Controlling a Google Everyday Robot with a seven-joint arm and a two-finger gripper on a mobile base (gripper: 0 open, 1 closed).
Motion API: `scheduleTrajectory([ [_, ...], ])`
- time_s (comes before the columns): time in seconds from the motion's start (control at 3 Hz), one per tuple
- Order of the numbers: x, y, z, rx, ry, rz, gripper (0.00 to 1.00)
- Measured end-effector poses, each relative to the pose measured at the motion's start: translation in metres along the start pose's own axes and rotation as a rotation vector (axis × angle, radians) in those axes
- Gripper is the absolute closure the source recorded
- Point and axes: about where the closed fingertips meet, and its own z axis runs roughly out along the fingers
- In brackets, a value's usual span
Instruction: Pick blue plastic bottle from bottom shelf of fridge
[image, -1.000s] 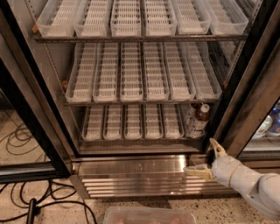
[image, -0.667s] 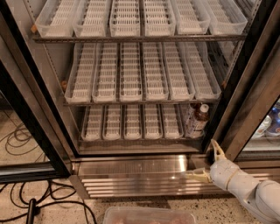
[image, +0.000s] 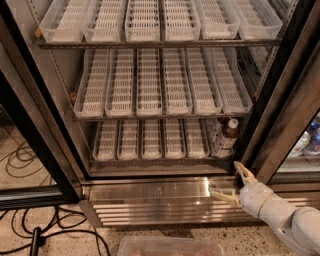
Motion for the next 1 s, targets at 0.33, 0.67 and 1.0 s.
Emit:
scheduleTrajectory([
  [0.33,-0.003,0.006,0.004,0.041,-0.022,0.051,0.38],
  [0.67,-0.006,0.010,0.011,0.119,-0.043,0.097,0.37],
  [1.0,-0.012,0.017,0.014,0.224,-0.056,0.114,0.38],
])
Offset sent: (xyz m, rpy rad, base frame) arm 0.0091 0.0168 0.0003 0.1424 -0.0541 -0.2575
